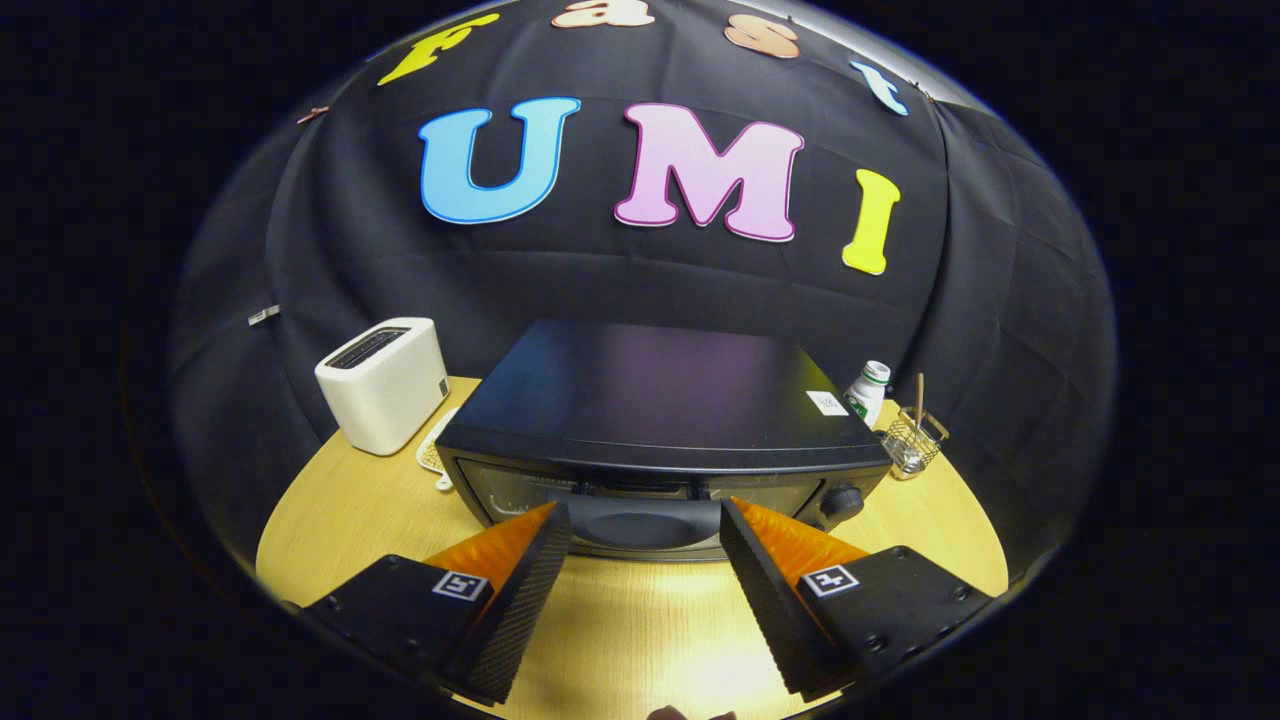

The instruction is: Open the toaster oven, put the food inside, and close the toaster oven door.

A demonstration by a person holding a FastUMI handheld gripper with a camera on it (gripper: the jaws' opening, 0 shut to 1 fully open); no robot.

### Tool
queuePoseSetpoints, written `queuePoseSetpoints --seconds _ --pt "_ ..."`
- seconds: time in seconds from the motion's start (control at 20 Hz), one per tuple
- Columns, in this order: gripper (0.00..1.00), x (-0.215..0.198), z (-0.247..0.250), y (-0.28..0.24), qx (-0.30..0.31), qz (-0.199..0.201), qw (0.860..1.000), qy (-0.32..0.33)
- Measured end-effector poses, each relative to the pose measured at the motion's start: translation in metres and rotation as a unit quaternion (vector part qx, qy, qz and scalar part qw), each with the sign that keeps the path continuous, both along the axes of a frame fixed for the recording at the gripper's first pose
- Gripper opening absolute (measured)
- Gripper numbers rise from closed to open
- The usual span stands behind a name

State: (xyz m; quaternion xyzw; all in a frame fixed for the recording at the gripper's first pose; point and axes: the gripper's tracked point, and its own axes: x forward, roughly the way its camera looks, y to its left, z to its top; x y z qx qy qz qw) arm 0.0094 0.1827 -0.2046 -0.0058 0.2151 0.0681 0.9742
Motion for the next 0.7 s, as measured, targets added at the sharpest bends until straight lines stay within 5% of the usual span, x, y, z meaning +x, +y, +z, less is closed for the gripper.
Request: queuePoseSetpoints --seconds 0.7 --pt "0.97 -0.011 0.112 -0.042 0.012 0.002 0.993 -0.12"
